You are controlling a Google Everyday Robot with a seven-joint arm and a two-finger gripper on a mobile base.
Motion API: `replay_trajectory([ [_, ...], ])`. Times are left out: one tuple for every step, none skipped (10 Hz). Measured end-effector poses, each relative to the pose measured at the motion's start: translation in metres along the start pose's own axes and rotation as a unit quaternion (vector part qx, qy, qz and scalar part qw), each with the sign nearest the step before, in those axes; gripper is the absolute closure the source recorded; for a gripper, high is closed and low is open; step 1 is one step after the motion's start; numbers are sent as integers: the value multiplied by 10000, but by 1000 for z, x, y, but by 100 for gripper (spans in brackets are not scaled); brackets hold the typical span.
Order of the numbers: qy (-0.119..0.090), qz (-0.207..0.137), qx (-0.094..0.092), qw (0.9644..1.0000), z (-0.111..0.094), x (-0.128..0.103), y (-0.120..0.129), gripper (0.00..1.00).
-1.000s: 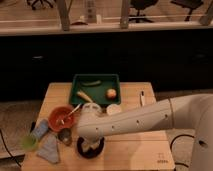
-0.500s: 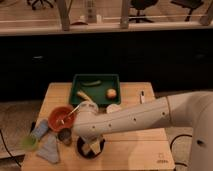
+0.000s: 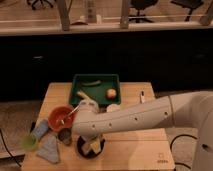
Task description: Place eraser in purple bowl
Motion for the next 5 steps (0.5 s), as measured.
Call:
replay_trajectory([
  [-28, 0, 18, 10000, -1, 1, 1, 20],
  [-58, -10, 36, 10000, -3, 3, 2, 20],
  [-112, -42, 56, 9999, -6, 6, 4, 20],
  [-142, -84, 68, 9998, -8, 8, 4, 20],
  [-190, -149, 61, 9997, -9, 9, 5, 20],
])
